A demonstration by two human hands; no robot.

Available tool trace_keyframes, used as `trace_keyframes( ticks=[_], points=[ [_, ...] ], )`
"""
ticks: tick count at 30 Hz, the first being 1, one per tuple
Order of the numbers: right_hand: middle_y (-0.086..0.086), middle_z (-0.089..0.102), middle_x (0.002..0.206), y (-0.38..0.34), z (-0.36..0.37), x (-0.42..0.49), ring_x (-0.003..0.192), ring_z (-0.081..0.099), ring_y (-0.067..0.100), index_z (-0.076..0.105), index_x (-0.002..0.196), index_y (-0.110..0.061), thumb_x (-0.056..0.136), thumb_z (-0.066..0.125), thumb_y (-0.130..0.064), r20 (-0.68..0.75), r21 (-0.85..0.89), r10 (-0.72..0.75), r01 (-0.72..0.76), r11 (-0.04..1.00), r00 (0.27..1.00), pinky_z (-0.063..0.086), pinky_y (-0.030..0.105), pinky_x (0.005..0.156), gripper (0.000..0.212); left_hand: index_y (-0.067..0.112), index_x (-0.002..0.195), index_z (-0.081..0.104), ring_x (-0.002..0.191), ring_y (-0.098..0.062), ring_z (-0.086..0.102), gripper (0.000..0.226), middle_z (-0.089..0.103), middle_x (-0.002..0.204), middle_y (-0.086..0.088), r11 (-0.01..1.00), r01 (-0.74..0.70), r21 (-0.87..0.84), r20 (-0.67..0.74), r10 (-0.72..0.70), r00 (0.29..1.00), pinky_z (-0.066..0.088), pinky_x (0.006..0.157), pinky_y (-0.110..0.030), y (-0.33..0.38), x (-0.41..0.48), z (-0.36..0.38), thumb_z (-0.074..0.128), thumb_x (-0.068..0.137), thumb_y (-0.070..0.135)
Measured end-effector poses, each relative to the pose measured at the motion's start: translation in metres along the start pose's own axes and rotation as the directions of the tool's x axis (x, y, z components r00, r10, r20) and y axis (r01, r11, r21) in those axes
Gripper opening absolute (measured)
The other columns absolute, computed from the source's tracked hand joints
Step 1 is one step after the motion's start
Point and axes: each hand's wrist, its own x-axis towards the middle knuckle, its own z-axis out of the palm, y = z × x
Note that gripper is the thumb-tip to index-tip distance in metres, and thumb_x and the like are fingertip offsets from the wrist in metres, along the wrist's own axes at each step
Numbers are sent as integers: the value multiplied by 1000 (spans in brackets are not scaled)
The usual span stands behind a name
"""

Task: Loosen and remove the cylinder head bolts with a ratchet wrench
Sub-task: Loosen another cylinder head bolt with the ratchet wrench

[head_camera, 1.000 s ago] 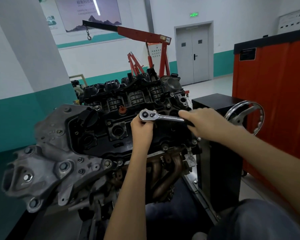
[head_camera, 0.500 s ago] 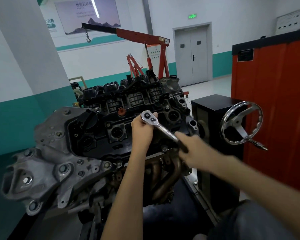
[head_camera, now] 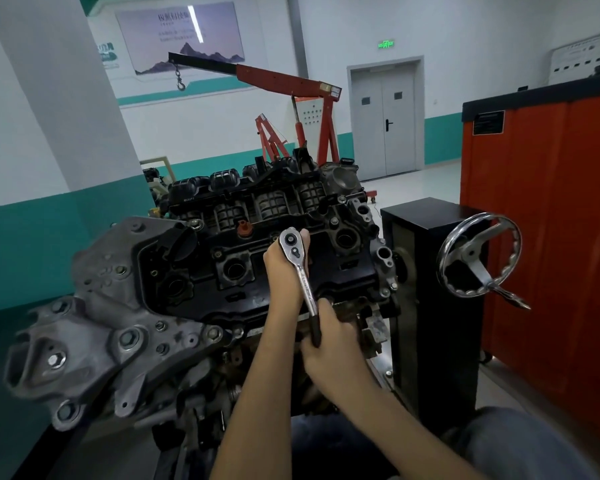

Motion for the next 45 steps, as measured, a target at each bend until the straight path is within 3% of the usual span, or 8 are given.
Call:
trace_keyframes(
  ticks=[6,12,19,23,28,35,41,45],
  points=[
    [-3,50,65,16,-87,29,53,52,12,47,95,-30,82,55,-6,228,-263,-92,152,953,969,42,21,49,29,27,53,37,59,-9,31,50,34,53,13,996,-47,79,163,33,986,28,64,-30,-3,4,-11,59,94,10],
    [-2,53,79,3,-146,101,72,53,19,42,111,-21,89,54,-17,335,-792,-261,421,443,905,41,29,60,25,30,60,60,55,-2,40,42,49,55,14,994,-74,82,143,62,988,33,55,-17,-3,5,-13,53,92,6],
    [-8,45,66,16,-40,4,58,48,15,40,102,-21,83,57,-9,-51,-267,-58,42,963,997,36,17,51,29,23,55,30,50,-2,27,51,30,46,15,999,-51,5,37,51,998,26,53,-17,-7,-2,2,58,95,8],
    [-7,49,70,-4,19,-5,63,52,12,42,121,-17,84,52,-8,-84,51,72,-68,996,994,42,21,56,40,21,61,24,51,-4,23,50,24,58,7,997,-56,54,15,55,998,23,52,-19,-7,2,0,58,95,9],
    [-1,50,63,18,-65,18,52,52,18,45,97,-31,80,54,-5,143,-204,-51,80,976,988,40,22,47,32,32,48,42,53,-1,32,52,36,49,17,994,-64,93,178,46,983,32,57,-17,-11,7,-10,60,94,15],
    [-5,48,73,3,-149,100,65,47,17,40,106,-23,87,55,-17,388,-771,-265,468,432,883,36,27,57,25,29,60,60,64,-8,43,40,51,61,9,992,-86,94,98,77,992,35,60,-26,-9,6,-12,53,92,5],
    [-3,48,69,16,-64,15,65,56,24,40,108,-19,83,55,-12,50,-405,-102,113,907,994,40,28,53,30,31,48,36,51,0,32,55,36,46,16,998,-63,29,33,62,998,30,53,-17,-10,-2,-4,61,94,15],
    [-8,42,61,-3,3,-3,49,42,5,34,93,-22,82,52,-5,-51,-105,-19,14,994,999,31,14,43,26,28,53,26,56,-9,22,55,25,53,11,999,-23,42,19,22,1000,24,61,-30,-11,4,-5,63,93,18]
  ],
)
